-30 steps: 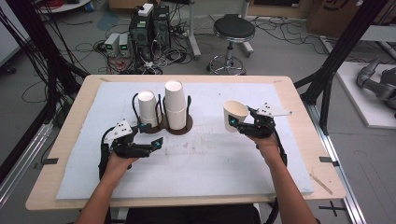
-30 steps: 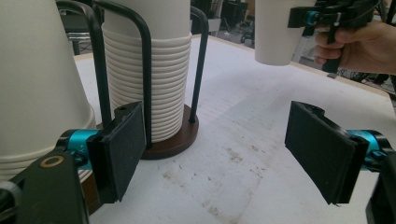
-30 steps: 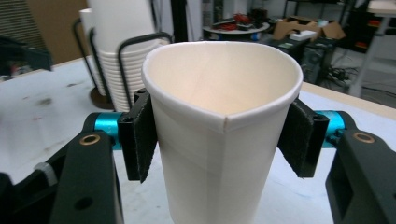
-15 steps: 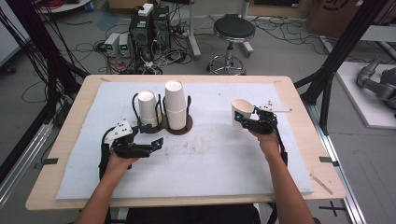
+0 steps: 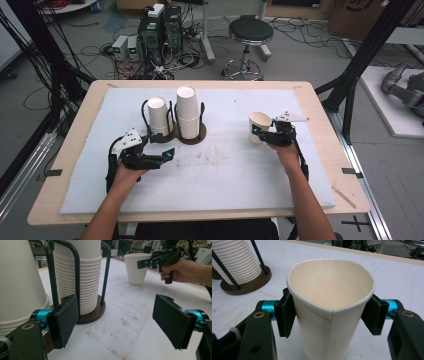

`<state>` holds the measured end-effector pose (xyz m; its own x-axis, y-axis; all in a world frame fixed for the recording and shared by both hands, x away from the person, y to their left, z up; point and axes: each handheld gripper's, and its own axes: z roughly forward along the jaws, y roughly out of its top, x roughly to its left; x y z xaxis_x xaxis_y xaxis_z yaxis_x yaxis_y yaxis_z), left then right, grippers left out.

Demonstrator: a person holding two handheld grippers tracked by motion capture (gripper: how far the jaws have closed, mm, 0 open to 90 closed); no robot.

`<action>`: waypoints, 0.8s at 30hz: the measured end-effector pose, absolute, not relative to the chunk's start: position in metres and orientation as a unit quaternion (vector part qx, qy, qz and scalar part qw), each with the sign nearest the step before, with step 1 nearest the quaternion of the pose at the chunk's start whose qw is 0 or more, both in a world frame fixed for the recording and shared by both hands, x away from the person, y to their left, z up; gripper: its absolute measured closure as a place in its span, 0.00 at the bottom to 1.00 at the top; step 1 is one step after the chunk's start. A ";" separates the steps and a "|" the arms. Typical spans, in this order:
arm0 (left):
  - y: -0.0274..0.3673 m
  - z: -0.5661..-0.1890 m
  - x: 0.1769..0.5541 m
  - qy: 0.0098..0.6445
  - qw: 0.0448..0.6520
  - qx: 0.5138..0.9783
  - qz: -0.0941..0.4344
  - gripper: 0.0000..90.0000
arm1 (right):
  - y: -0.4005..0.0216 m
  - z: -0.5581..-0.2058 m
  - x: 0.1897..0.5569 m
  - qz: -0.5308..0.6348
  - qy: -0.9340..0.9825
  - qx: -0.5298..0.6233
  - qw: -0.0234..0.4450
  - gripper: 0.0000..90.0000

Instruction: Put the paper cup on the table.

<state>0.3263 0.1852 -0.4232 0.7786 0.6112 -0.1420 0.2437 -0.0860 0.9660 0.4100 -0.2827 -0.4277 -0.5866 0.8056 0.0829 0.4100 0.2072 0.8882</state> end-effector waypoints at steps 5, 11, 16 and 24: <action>0.184 -0.424 0.327 0.297 0.607 0.722 0.150 0.23 | -0.290 -0.429 0.403 0.481 0.753 0.402 0.200 0.37; 0.184 -0.424 0.327 0.297 0.608 0.722 0.147 0.23 | -0.295 -0.431 0.398 0.483 0.756 0.395 0.200 0.33; 0.184 -0.424 0.327 0.297 0.608 0.722 0.147 0.23 | -0.298 -0.433 0.396 0.488 0.753 0.393 0.198 0.30; 0.184 -0.425 0.327 0.296 0.607 0.723 0.146 0.23 | -0.303 -0.432 0.392 0.493 0.753 0.394 0.186 0.25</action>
<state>0.3270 0.1843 -0.4245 0.7820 0.6051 -0.1494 0.2511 -0.0865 0.9641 0.3920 -0.3028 -0.4322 -0.6197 0.7773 0.1085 0.4107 0.2034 0.8888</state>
